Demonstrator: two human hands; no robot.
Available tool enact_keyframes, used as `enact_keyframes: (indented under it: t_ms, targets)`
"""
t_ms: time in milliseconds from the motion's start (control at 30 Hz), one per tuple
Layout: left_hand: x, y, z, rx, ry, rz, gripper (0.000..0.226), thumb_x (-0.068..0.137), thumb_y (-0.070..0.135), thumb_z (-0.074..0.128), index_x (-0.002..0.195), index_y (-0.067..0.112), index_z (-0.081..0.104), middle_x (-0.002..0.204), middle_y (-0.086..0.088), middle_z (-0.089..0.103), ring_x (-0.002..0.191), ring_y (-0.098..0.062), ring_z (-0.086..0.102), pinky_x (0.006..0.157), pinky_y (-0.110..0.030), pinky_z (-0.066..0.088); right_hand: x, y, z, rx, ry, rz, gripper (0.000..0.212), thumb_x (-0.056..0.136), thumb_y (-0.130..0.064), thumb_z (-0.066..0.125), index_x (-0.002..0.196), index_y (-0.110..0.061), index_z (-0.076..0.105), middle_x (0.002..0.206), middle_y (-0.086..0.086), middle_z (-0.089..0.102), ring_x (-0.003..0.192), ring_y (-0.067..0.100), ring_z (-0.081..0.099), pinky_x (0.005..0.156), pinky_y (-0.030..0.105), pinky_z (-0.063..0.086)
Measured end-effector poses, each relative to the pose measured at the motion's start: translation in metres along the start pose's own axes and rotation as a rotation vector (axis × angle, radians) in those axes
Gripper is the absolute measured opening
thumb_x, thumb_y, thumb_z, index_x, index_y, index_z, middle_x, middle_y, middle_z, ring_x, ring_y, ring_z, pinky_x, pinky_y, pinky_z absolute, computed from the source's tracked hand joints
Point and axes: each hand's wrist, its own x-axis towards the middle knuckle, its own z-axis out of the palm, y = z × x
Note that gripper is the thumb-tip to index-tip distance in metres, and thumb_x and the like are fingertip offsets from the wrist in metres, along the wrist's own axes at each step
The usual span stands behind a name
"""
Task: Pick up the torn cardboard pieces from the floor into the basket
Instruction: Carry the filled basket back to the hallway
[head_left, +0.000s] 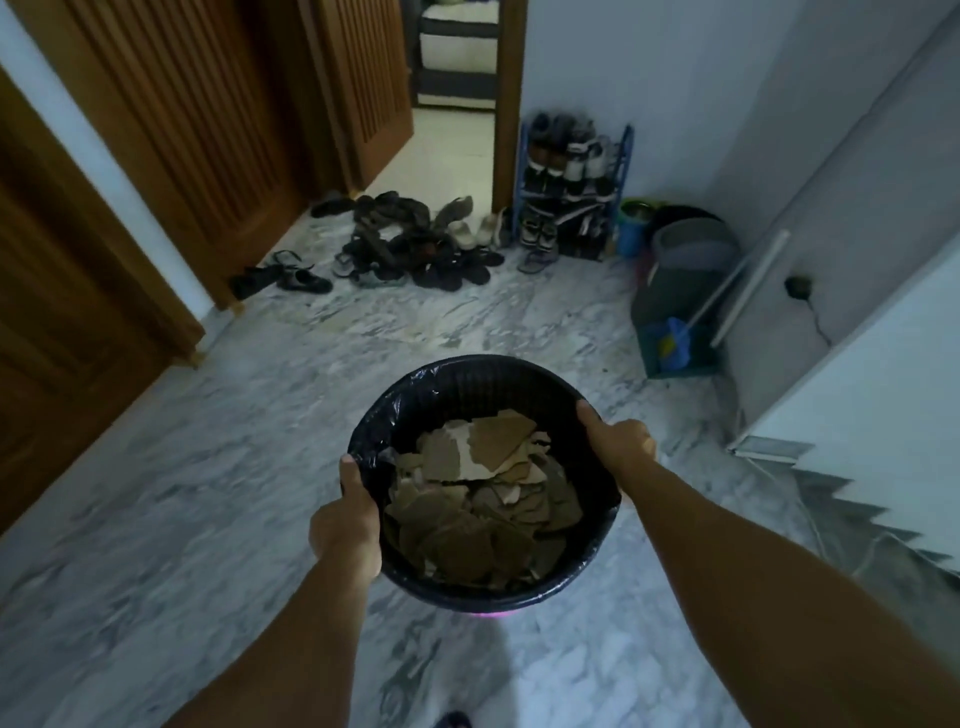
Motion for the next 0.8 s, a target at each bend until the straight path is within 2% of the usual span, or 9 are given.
enact_keyframes:
  t_ms: [67,133,233,300,367,433,500,600,800]
  targets:
    - [0.002,0.013,0.034,0.086,0.022,0.019,0.065,0.085,0.076,0.030,0.058,0.018,0.036,0.056,-0.001,0.030,0.046,-0.016,0.027,0.046,-0.027,0.025,0.032,0.009,-0.022,0.026,-0.024,0.058,0.076,0.081,-0.050,0.070,0.129,0.005,0.053,0.123,0.023,0.060,0.111,0.037,0.060,0.088,0.041,0.051]
    - [-0.006,0.034,0.063,0.188,-0.012,0.073,0.071,0.085,0.077,0.024,0.055,0.015,0.038,0.052,-0.006,0.033,0.045,-0.018,0.031,0.046,-0.028,0.025,0.061,0.016,-0.042,0.006,-0.065,0.092,0.054,0.080,-0.035,0.069,0.120,0.001,0.062,0.119,0.019,0.065,0.110,0.034,0.062,0.089,0.040,0.051]
    - [-0.014,0.060,0.132,0.309,-0.080,0.150,0.060,0.090,0.071,0.021,0.059,0.022,0.034,0.057,-0.011,0.041,0.050,-0.022,0.040,0.047,-0.028,0.028,0.119,0.027,-0.083,-0.019,-0.043,0.122,0.043,0.082,-0.027,0.064,0.116,-0.001,0.065,0.119,0.017,0.066,0.113,0.033,0.061,0.088,0.037,0.049]
    - [-0.027,0.075,0.174,0.246,-0.107,0.194,0.055,0.091,0.068,0.024,0.060,0.025,0.037,0.059,-0.010,0.040,0.053,-0.021,0.038,0.048,-0.027,0.028,0.155,0.036,-0.106,-0.061,-0.040,0.127,0.040,0.083,-0.026,0.064,0.114,-0.001,0.067,0.117,0.017,0.066,0.112,0.032,0.062,0.085,0.034,0.049]
    - [-0.032,0.084,0.205,0.182,-0.100,0.248,0.059,0.093,0.064,0.028,0.068,0.018,0.054,0.067,-0.017,0.049,0.059,-0.021,0.040,0.052,-0.026,0.031,0.183,0.043,-0.121,-0.107,-0.046,0.126,0.039,0.084,-0.028,0.064,0.113,-0.001,0.066,0.117,0.017,0.066,0.110,0.032,0.062,0.083,0.034,0.049]
    - [-0.037,0.097,0.234,0.210,-0.086,0.284,0.076,0.091,0.068,0.024,0.069,0.006,0.063,0.072,-0.022,0.058,0.064,-0.026,0.050,0.062,-0.034,0.047,0.203,0.041,-0.138,-0.172,-0.034,0.092,0.043,0.084,-0.033,0.065,0.111,0.001,0.064,0.114,0.017,0.066,0.105,0.031,0.062,0.073,0.031,0.045]
    - [-0.043,0.120,0.285,0.214,-0.084,0.267,0.085,0.084,0.077,0.018,0.056,0.007,0.058,0.060,-0.019,0.056,0.059,-0.028,0.054,0.065,-0.038,0.049,0.243,0.036,-0.172,-0.221,0.014,0.063,0.049,0.085,-0.037,0.066,0.114,0.003,0.062,0.114,0.018,0.065,0.104,0.031,0.063,0.070,0.027,0.040]
    - [-0.048,0.148,0.340,0.234,-0.112,0.282,0.086,0.082,0.079,0.016,0.058,0.007,0.056,0.061,-0.016,0.055,0.057,-0.028,0.053,0.056,-0.032,0.042,0.289,0.030,-0.206,-0.283,0.049,0.053,0.046,0.087,-0.039,0.065,0.108,0.002,0.066,0.109,0.018,0.066,0.102,0.031,0.063,0.069,0.026,0.039]
    - [-0.043,0.206,0.442,0.245,-0.172,0.305,0.078,0.088,0.073,0.019,0.051,0.012,0.050,0.057,-0.014,0.049,0.057,-0.026,0.050,0.063,-0.034,0.042,0.383,0.014,-0.250,-0.313,0.061,0.044,0.038,0.086,-0.041,0.066,0.090,-0.003,0.063,0.089,0.011,0.056,0.094,0.029,0.063,0.067,0.026,0.040]
